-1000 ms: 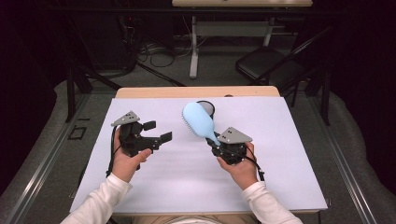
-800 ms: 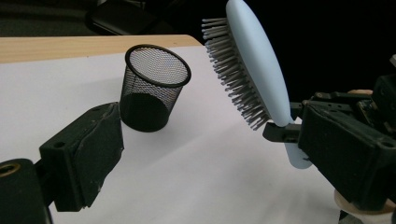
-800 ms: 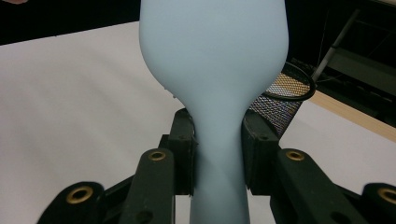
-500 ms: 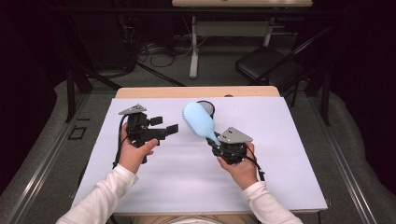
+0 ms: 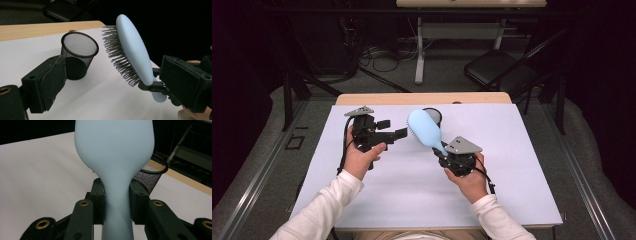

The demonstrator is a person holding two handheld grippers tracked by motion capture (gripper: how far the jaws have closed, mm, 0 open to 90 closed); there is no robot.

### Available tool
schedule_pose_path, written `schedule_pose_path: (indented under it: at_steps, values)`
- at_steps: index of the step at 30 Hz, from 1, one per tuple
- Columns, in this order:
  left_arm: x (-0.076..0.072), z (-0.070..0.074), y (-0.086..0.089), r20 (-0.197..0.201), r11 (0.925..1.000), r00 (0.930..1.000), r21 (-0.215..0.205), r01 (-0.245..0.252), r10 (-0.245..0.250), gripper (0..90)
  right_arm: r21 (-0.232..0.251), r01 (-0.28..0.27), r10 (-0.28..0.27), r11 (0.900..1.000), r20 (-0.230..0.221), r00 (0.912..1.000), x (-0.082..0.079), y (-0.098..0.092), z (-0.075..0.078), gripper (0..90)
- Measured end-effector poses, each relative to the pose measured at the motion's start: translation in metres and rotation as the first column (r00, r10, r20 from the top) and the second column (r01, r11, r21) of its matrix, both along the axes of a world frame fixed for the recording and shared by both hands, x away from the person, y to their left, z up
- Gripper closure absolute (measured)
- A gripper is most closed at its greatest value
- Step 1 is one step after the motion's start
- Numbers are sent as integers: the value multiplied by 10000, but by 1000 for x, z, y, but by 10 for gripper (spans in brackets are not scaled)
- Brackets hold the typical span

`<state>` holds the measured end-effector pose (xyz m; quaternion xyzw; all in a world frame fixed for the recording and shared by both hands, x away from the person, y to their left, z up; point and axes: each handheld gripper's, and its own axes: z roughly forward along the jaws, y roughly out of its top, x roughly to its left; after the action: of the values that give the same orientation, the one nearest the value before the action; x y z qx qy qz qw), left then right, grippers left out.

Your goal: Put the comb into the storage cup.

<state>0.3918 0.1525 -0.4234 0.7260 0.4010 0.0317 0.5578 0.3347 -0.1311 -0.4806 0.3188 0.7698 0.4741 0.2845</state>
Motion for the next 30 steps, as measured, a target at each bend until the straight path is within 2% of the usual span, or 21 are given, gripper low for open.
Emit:
schedule_pose_path:
  at_steps: [6, 16, 23, 30]
  values:
    - [4, 2, -3, -21, 10000, 10000, -86, 41, -41, 71, 14, 10, -10, 10000, 39, 10000, 0, 0, 0, 692]
    - [11, 2, -8, -385, 9995, 9992, -312, 43, -55, 71, 30, 20, -20, 10000, 90, 10000, 0, 0, 0, 692]
    - [16, -2, -13, -548, 9997, 9984, -247, 92, -105, 72, 27, 38, -39, 10000, 143, 9999, -1, 0, 0, 692]
    - [19, -4, -20, -741, 9987, 9968, -449, 254, -287, 83, 69, 40, -41, 10000, 175, 9998, -1, 0, 1, 692]
